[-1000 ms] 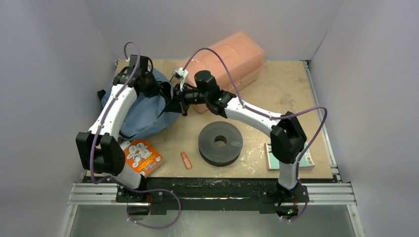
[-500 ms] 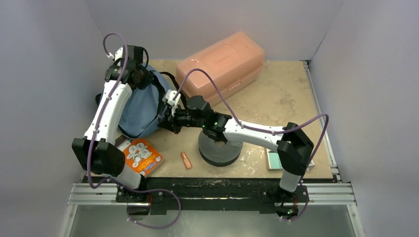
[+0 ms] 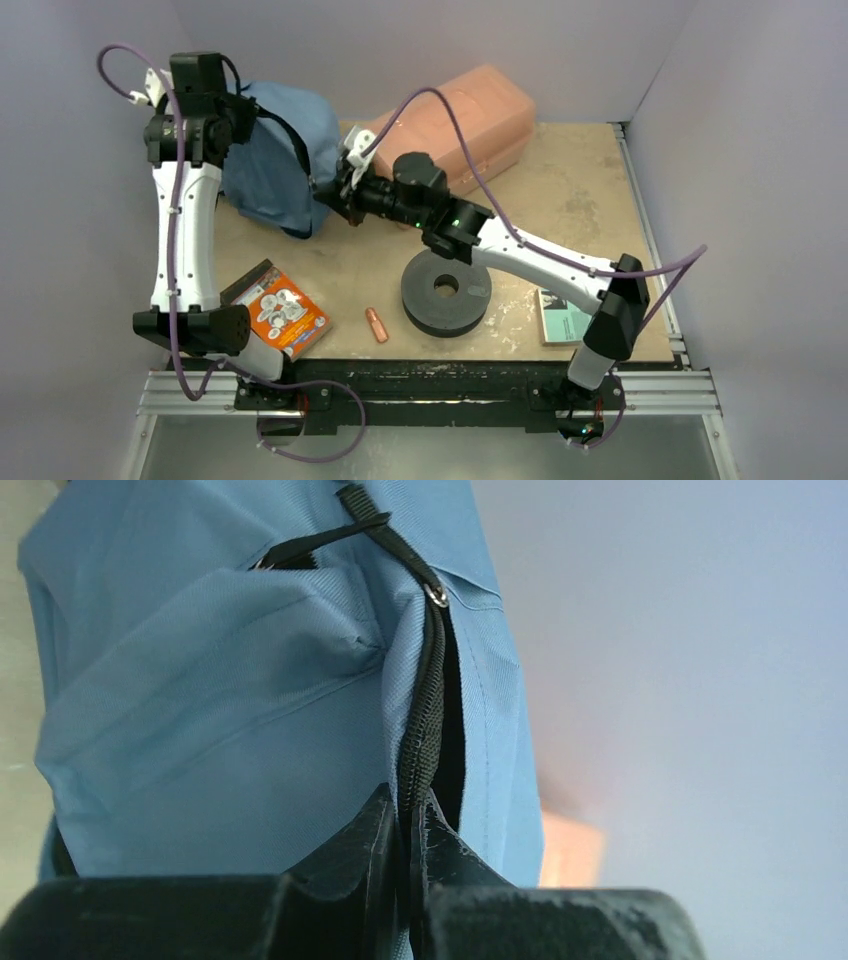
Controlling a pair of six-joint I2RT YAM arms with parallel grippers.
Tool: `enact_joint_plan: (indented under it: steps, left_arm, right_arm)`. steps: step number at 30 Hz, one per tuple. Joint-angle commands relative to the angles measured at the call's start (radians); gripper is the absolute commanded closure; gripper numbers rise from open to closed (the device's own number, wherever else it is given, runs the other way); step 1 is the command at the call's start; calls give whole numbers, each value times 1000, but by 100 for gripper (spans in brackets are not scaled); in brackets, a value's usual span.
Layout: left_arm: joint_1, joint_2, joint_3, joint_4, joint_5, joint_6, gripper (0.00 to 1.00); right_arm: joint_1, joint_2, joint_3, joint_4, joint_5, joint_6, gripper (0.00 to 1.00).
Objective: Pack the student bag
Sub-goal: Unzip the student bag at the center of the board.
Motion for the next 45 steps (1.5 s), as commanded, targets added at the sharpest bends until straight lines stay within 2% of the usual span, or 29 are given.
enact_joint_plan:
  steps: [1,5,9,14,18,21,22,24,28,32,33,37,42,45]
  left_arm:
    - [80,-51,73,156,73,-250,100]
    - [112,-83,38,187,154,-348,100]
    - [122,-143,-63,244,200,-382,100]
    - [125,-212,-184,329,258,-315,100]
    - [125,-299,-353,492,321,-161,73]
    - [128,-334,-388,481,374,-4,52]
    - [128,-341,-384,466,401,58,42]
    - [128,-343,-349,355,439,149,32]
    - [127,-380,-354,211,492,230,25]
    - [109,-389,-356,232,576,228,7]
    - [97,-380,-350,256,584,230,6]
    - [14,-296,-258,310,545,300,3]
    - [-66,-129,-104,322,657,389,3]
    - [-76,-79,-89,344,720,429,3]
  right_arm:
    - [-61,-81,167,-123,16,-9,100]
    - [-108,-55,326,-199,36,-67,100]
    - [-113,-14,476,-257,64,-123,100]
    - [-114,40,598,-283,54,-179,100]
    - [-118,56,560,-246,39,-214,100]
    - [-122,79,568,-242,14,-218,100]
    - [-123,83,567,-237,0,-219,100]
    - [-123,95,569,-231,-22,-218,100]
    - [-124,115,579,-243,-35,-229,100]
    - [-123,110,555,-237,-39,-236,100]
    - [-123,109,550,-237,-39,-238,100]
    - [-123,101,536,-238,-43,-243,100]
    - [-123,90,525,-247,-44,-245,100]
    - [-123,81,516,-248,-44,-248,100]
